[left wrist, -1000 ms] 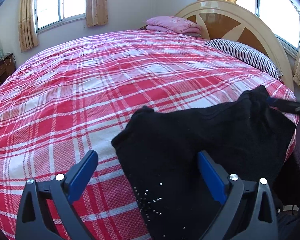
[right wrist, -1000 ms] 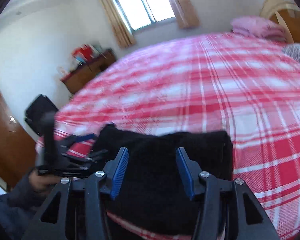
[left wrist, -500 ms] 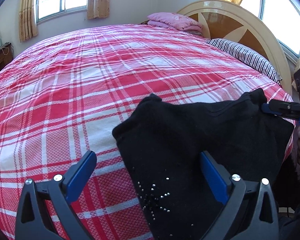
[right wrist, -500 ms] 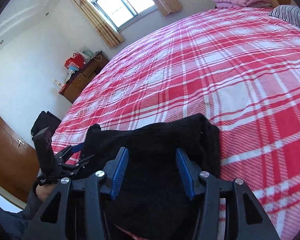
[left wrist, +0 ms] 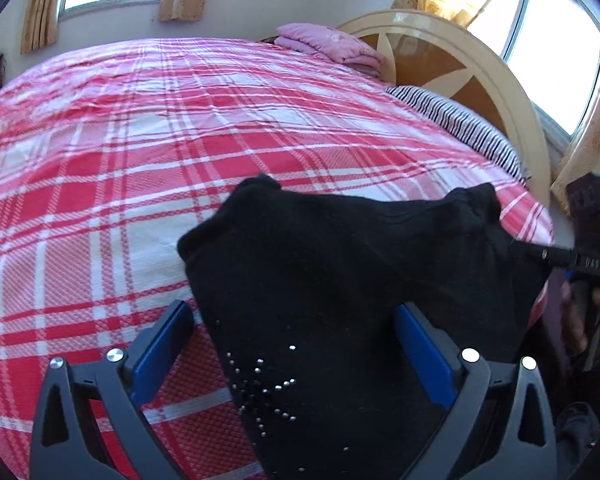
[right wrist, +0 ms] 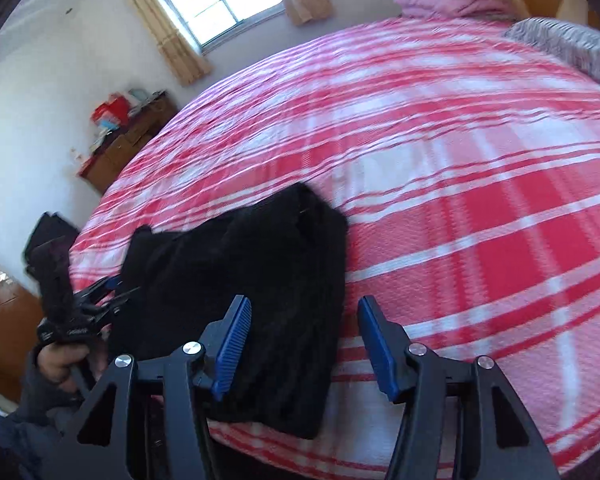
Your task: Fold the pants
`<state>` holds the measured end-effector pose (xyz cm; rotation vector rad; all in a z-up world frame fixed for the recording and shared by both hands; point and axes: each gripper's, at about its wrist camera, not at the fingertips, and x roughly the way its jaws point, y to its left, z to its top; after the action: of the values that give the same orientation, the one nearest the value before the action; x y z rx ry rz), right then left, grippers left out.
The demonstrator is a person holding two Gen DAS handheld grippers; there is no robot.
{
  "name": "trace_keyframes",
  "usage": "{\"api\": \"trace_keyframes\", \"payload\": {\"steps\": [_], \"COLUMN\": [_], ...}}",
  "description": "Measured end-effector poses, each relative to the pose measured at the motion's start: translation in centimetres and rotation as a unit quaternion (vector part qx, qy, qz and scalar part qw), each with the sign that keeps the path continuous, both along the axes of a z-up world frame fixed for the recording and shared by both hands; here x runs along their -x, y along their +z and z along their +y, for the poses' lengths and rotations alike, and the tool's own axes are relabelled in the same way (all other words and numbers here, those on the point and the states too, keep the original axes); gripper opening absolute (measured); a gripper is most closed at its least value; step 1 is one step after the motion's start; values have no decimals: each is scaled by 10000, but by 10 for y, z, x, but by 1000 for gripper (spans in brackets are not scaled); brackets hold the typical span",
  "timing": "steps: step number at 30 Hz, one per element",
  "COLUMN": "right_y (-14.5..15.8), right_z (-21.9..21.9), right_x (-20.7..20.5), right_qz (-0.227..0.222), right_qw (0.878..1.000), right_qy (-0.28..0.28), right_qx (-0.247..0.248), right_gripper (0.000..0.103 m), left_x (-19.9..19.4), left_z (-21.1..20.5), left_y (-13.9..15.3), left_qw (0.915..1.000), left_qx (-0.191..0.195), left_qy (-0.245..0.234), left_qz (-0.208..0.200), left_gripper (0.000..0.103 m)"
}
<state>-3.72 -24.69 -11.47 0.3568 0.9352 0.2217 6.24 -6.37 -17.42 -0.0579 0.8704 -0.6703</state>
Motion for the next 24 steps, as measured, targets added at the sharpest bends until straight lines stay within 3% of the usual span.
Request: {"api": "trace_keyframes", "payload": {"steps": [3, 5, 7, 9, 11, 17, 24], "right_y": [-4, -2, -2, -3, 2, 29, 51], "right_z": [8, 2, -4, -7, 0, 18, 56], "right_x": [0, 1, 1, 1, 2, -6, -58], "right_qz": [-79, -76, -33, -21, -92, -379, -534], "right_qw": [9997, 10000, 9998, 9986, 9990, 9978, 9942], "right_qy": [19, -10, 3, 49, 126, 433, 925], "right_qx": [230, 43, -199, -519, -426, -338, -99], "right_gripper": [57, 53, 35, 28, 27, 26, 26], "left_x": [-1, -5, -10, -11, -8, -7, -21], "left_z": [1, 8, 15, 17, 15, 24, 58], "left_y": [0, 0, -2, -4, -2, 17, 46], "left_qw": [9998, 9990, 9957, 9939, 9943, 9941, 9954], "left_qx": [191, 410, 785, 921, 889, 974, 878], "left_qy": [-56, -16, -82, -81, -137, -64, 396], "left_qz": [78, 201, 495, 594, 570, 476, 4], "left_gripper": [95, 68, 49, 42, 30, 18, 16]}}
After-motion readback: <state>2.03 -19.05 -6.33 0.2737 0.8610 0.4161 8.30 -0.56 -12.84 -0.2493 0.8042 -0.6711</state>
